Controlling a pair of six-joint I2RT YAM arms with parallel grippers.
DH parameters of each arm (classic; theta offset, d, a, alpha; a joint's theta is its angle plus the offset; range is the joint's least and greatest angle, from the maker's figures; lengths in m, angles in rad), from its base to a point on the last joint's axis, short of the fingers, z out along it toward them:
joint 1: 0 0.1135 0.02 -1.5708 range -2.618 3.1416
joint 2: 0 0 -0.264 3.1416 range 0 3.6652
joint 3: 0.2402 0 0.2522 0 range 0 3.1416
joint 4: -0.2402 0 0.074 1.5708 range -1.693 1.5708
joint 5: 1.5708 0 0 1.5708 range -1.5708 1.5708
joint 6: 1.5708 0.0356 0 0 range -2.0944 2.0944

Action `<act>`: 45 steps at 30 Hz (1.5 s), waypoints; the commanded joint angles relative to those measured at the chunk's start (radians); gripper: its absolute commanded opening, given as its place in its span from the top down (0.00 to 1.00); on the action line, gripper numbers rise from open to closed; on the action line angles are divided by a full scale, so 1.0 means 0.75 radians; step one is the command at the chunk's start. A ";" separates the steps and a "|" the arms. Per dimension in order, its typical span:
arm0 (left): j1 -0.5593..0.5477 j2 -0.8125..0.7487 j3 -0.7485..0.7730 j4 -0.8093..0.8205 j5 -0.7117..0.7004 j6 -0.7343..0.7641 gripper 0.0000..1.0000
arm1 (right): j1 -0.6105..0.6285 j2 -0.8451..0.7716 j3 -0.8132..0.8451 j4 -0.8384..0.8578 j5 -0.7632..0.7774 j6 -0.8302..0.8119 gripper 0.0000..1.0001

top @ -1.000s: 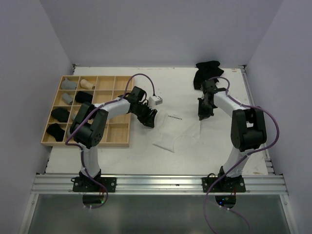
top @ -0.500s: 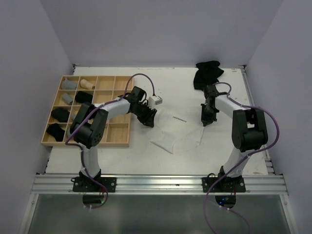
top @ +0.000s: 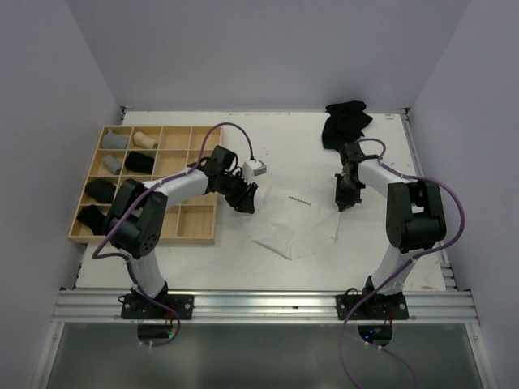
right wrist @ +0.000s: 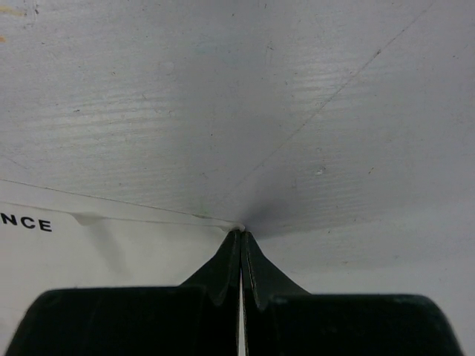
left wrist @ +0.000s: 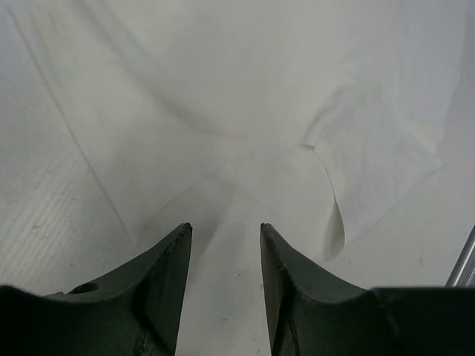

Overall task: Roll the underwear
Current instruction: Flatten the underwear

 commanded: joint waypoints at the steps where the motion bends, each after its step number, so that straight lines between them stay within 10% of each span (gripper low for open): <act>1: 0.009 -0.037 0.126 0.065 -0.006 -0.030 0.53 | -0.006 -0.038 -0.017 0.061 -0.010 0.005 1.00; 18: -0.001 0.445 0.638 -0.005 -0.210 -0.106 0.62 | -0.011 -0.009 -0.005 0.075 -0.011 0.009 1.00; 33: 0.007 0.588 0.738 -0.029 -0.347 -0.114 0.94 | -0.053 -0.027 -0.052 0.059 0.039 0.036 1.00; 45: -0.028 0.424 0.599 0.032 -0.212 -0.086 0.68 | -0.064 -0.036 -0.054 0.063 0.006 0.042 1.00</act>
